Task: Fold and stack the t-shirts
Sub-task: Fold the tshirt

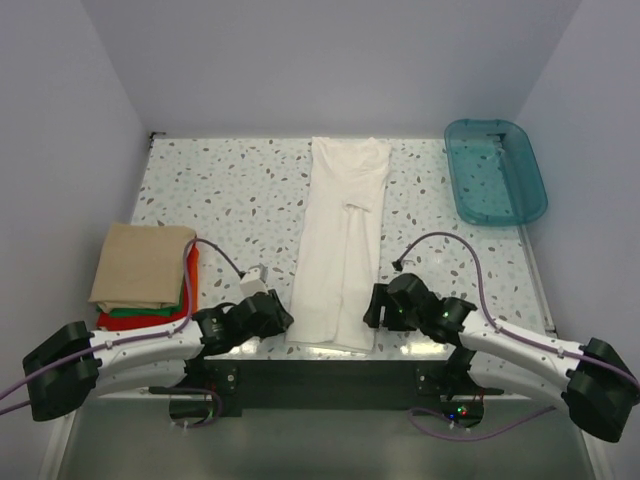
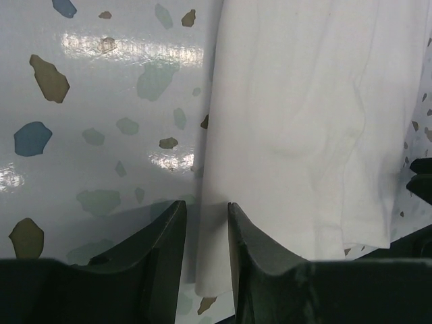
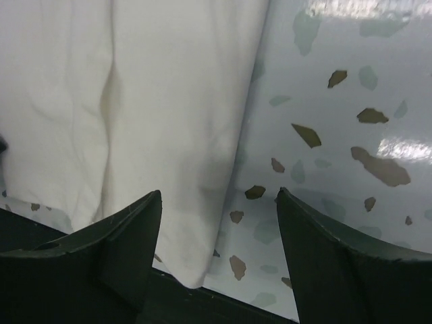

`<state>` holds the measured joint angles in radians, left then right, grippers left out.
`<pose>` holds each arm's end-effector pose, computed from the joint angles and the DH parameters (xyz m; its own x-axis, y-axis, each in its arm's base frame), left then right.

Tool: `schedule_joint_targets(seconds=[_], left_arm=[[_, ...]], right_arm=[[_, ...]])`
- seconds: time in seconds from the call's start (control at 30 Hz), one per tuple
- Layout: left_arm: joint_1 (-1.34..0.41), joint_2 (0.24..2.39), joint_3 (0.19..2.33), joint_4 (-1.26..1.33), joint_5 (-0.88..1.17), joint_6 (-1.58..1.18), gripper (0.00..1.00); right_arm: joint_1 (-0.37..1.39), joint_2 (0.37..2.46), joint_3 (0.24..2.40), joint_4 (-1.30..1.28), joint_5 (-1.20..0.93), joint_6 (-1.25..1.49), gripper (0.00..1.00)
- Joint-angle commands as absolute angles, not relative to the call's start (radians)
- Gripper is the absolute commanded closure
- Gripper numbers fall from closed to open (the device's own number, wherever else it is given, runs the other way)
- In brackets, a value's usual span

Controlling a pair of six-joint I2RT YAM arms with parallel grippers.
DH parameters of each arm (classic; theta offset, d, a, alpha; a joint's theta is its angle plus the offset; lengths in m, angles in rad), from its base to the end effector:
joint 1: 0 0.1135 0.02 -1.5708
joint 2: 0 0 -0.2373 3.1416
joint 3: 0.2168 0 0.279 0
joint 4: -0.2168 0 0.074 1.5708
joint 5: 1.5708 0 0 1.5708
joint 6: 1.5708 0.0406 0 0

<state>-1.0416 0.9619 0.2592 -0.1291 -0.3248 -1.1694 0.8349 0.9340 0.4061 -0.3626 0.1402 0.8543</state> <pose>0.1156 -0.1719 0.0947 -0.7990 -0.3619 -0.4803 -0.0662 0.8467 -0.5279 0.1494 0.1565 0.1301 -0.8517 0.1719 -0.4950 -0.0497 0.9138 0.4030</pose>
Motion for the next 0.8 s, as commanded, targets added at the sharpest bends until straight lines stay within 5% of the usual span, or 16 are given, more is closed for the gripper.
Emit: schedule_joint_targets(seconds=[0.0, 0.3, 0.77], left_arm=[[-1.057, 0.976, 0.252, -0.173, -0.319, -1.210, 0.64], [-1.077, 0.979, 0.334, -0.414, -0.281, -1.247, 0.64], [-1.086, 0.962, 0.341, -0.376, -0.161, -1.170, 0.60]], right_arm=[[0.923, 0.893, 0.344, -0.330, 0.158, 0.994, 0.28], [1.137, 0.930, 0.298, -0.345, 0.181, 1.140, 0.32], [1.146, 0.787, 0.255, -0.462, 0.186, 1.201, 0.43]])
